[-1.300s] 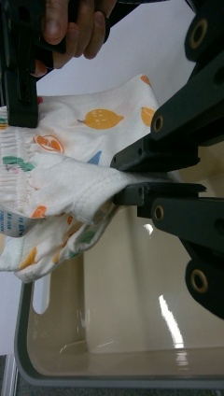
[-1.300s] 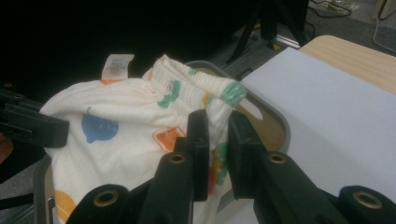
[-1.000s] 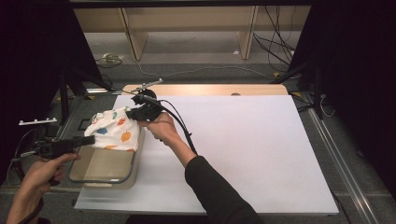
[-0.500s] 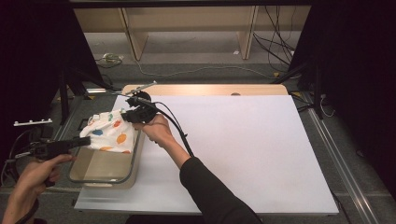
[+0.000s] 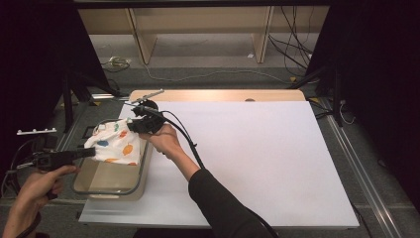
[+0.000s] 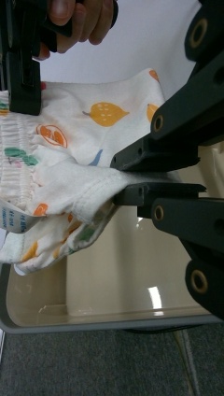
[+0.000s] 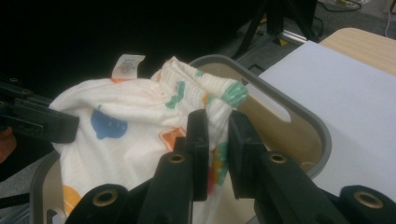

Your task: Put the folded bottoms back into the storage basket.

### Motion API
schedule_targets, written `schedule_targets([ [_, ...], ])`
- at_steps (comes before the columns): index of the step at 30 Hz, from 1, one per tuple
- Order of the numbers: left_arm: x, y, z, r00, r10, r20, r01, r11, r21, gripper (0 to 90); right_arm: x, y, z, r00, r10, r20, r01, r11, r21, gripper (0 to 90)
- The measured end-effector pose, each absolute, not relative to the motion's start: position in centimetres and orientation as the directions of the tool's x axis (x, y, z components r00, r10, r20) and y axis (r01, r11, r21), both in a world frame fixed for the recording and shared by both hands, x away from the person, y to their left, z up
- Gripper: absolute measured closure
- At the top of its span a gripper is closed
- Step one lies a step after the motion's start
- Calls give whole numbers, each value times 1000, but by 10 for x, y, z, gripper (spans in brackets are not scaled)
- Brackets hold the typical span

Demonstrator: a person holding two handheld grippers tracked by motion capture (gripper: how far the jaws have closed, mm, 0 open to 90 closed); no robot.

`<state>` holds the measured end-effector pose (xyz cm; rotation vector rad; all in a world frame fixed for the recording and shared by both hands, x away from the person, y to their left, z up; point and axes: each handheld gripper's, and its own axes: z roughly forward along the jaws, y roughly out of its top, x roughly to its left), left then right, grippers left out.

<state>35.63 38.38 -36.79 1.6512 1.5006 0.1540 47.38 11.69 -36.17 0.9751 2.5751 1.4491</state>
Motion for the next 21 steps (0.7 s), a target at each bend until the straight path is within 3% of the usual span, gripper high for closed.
schedule_targets([
  [21, 357, 387, -374, 256, 863, -436, 769, 91, 632, 825, 471, 124, -373, -806, 529, 267, 509, 388, 768, 800],
])
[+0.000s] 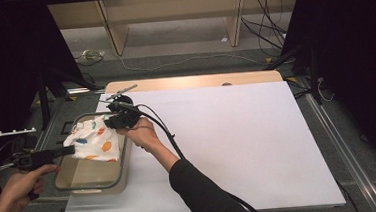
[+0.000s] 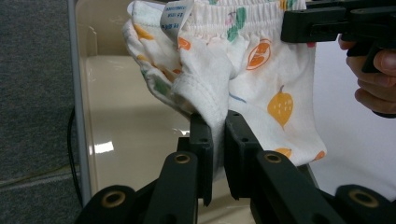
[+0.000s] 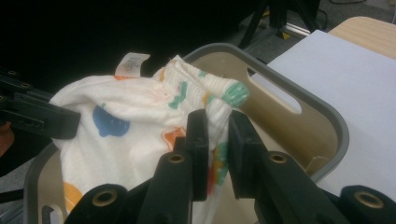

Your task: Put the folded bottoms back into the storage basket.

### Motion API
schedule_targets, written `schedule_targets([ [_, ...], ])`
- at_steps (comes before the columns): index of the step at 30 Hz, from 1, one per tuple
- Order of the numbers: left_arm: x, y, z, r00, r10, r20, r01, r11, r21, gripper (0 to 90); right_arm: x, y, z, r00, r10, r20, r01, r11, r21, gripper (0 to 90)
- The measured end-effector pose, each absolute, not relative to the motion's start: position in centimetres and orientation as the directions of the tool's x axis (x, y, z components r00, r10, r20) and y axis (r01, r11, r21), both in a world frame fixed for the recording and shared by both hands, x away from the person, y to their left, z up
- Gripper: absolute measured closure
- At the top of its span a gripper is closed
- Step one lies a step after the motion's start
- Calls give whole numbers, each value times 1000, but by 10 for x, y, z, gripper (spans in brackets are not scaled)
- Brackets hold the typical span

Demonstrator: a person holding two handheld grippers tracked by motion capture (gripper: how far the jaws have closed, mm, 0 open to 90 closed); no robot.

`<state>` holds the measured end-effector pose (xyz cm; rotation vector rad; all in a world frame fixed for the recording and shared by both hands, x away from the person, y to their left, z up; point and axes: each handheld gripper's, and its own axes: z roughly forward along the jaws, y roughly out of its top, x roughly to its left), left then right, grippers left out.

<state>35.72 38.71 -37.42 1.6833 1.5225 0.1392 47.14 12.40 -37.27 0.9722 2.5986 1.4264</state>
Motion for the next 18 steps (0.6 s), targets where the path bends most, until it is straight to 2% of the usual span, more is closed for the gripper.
schedule_targets([
  [8, 358, 389, -377, 246, 863, -442, 778, 97, 621, 822, 471, 126, -375, -805, 527, 272, 514, 393, 762, 786],
  [9, 358, 389, -377, 243, 863, -442, 778, 98, 621, 818, 471, 126, -375, -804, 529, 271, 516, 394, 760, 755],
  [10, 358, 389, -377, 243, 864, -442, 778, 99, 620, 809, 472, 126, -376, -802, 529, 276, 520, 394, 758, 675],
  [11, 358, 388, -377, 234, 871, -433, 775, 101, 623, 564, 473, 126, -377, -792, 527, 308, 547, 387, 742, 412],
  [12, 359, 386, -377, 208, 892, -402, 773, 102, 626, 564, 473, 126, -377, -792, 527, 308, 547, 387, 742, 412],
  [13, 360, 384, -376, 193, 908, -371, 777, 90, 623, 373, 474, 126, -377, -790, 529, 311, 549, 385, 741, 336],
  [14, 360, 383, -376, 195, 911, -364, 770, 88, 632, 347, 474, 126, -377, -789, 532, 306, 547, 383, 744, 294],
  [15, 360, 382, -375, 198, 906, -375, 761, 99, 641, 360, 474, 125, -376, -789, 533, 306, 547, 382, 745, 274],
  [18, 360, 380, -373, 198, 907, -372, 756, 101, 647, 362, 475, 122, -373, -790, 533, 303, 544, 383, 746, 266],
])
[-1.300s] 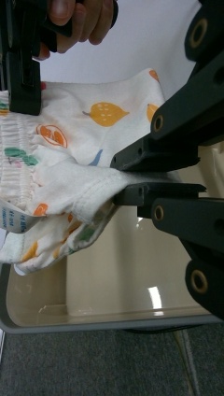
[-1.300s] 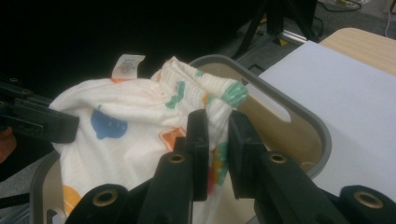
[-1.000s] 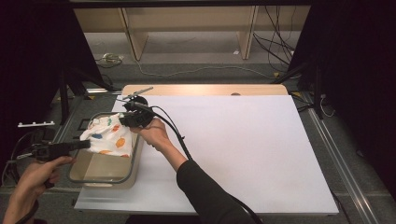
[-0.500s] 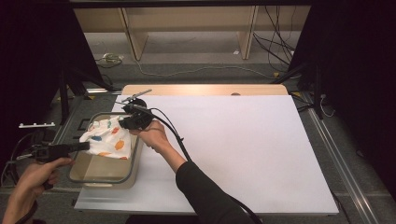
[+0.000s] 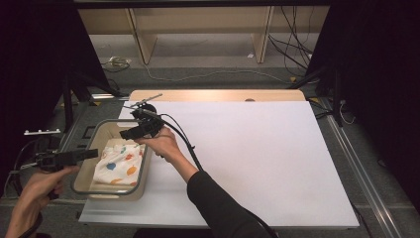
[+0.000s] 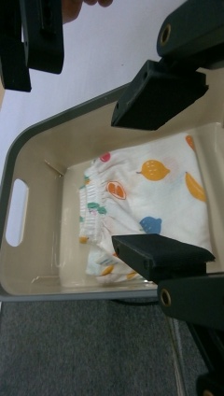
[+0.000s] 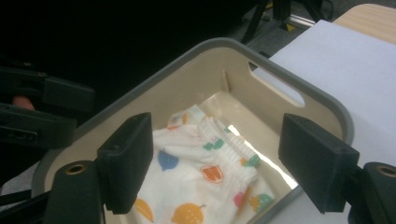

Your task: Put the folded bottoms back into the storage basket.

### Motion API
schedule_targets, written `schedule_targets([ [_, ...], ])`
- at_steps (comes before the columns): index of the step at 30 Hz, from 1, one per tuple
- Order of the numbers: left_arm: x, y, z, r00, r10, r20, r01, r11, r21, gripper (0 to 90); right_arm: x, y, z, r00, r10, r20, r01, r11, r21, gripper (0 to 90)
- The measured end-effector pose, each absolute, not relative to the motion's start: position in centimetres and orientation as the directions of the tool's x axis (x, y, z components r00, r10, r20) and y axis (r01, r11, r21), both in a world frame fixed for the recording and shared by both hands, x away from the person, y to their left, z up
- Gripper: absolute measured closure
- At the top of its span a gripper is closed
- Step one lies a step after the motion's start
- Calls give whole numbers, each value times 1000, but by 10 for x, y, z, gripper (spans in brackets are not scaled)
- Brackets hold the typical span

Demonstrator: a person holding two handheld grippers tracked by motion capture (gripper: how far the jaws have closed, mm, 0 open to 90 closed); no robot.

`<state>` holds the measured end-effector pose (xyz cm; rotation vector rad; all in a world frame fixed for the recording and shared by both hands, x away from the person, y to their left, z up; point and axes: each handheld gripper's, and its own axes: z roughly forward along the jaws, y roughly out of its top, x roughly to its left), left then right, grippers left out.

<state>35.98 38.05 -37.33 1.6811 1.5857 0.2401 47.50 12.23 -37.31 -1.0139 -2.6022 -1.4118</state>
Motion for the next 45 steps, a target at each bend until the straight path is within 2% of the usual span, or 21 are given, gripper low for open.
schedule_targets([
  [13, 364, 365, -375, 224, 898, -378, 755, 85, 651, 289, 477, 99, -362, -787, 547, 285, 527, 356, 772, 262],
  [29, 370, 324, -376, 285, 894, -346, 714, 43, 699, 240, 475, 41, -355, -768, 585, 260, 513, 319, 797, 256],
  [45, 368, 270, -381, 408, 844, -348, 660, -10, 751, 209, 463, -8, -363, -742, 609, 278, 521, 264, 812, 251],
])
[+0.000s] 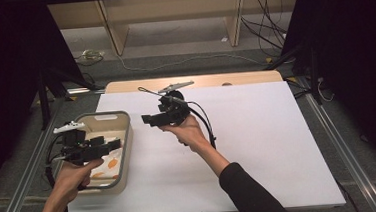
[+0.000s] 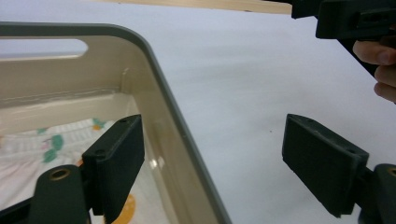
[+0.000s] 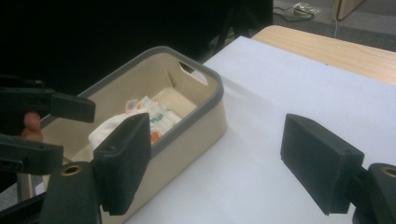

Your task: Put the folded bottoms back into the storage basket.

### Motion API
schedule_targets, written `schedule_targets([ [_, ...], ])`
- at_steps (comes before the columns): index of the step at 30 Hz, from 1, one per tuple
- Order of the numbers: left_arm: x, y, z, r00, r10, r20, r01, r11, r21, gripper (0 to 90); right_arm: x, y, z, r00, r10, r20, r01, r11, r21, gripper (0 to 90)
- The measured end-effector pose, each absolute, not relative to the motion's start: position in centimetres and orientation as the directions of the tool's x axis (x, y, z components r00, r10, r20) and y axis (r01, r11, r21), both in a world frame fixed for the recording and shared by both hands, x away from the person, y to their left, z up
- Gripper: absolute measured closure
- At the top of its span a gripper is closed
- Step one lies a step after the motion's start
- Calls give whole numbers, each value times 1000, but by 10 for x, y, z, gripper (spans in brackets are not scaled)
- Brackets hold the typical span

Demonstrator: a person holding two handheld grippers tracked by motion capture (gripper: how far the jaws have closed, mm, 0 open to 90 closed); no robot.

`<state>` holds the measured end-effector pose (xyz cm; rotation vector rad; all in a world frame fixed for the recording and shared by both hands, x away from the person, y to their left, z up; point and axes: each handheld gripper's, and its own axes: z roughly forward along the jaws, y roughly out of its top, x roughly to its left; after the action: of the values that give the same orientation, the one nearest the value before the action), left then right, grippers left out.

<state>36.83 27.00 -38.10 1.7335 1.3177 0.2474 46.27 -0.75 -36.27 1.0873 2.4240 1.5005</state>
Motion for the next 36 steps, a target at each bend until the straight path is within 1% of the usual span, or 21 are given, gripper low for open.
schedule_targets([
  [3, 368, 262, -384, 426, 829, -363, 655, -6, 756, 208, 460, -14, -363, -739, 616, 274, 516, 256, 817, 251],
  [9, 366, 246, -389, 459, 811, -363, 644, -22, 765, 203, 453, -26, -367, -737, 630, 247, 499, 261, 826, 250],
  [18, 360, 229, -397, 491, 779, -390, 631, -9, 776, 201, 441, -52, -374, -725, 635, 266, 501, 221, 837, 250],
  [25, 355, 215, -401, 538, 751, -383, 612, -35, 790, 191, 436, -70, -380, -713, 647, 271, 507, 208, 837, 248],
  [33, 351, 204, -408, 566, 741, -361, 597, -67, 799, 185, 427, -86, -387, -712, 654, 255, 496, 212, 842, 242],
  [36, 350, 200, -410, 583, 732, -353, 590, -83, 803, 185, 425, -93, -389, -705, 656, 268, 502, 196, 842, 239],
])
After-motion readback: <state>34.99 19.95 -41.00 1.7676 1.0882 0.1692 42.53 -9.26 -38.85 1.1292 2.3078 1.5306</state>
